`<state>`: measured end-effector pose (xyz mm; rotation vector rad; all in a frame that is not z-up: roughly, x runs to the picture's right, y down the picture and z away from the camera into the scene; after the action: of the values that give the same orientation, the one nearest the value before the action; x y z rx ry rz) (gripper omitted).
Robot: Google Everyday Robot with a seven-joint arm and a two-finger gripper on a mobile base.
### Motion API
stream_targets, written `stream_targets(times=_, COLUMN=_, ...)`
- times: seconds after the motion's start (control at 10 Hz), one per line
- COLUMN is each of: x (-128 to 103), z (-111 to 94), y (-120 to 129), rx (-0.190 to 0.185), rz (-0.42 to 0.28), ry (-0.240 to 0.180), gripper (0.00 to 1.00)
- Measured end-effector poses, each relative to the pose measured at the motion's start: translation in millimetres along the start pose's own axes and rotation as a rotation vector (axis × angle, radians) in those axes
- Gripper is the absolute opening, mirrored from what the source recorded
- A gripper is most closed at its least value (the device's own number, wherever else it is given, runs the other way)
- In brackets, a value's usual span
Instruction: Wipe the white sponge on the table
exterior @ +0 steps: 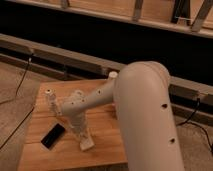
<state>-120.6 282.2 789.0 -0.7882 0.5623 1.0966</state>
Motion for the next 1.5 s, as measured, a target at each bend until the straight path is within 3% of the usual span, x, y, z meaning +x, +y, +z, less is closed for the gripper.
stream_targets(times=0.2, x=23.7, z=8.7, y=-38.9, rx=0.058, rz=0.062, ry=0.041, gripper=0.10)
stream_targets(times=0.9, x=67.8, z=17.2, y=-114.6, rx=0.165, rz=0.199, ry=0.088, gripper=0.10)
stream_targets(times=1.3, x=56.0, z=10.5, y=-137.2, rx=0.207, rz=0.233, ry=0.065, gripper=0.10)
stream_targets(times=1.5, x=32.8, z=7.8, y=-128.4, rx=0.192, rz=0.219, ry=0.026, gripper=0.10)
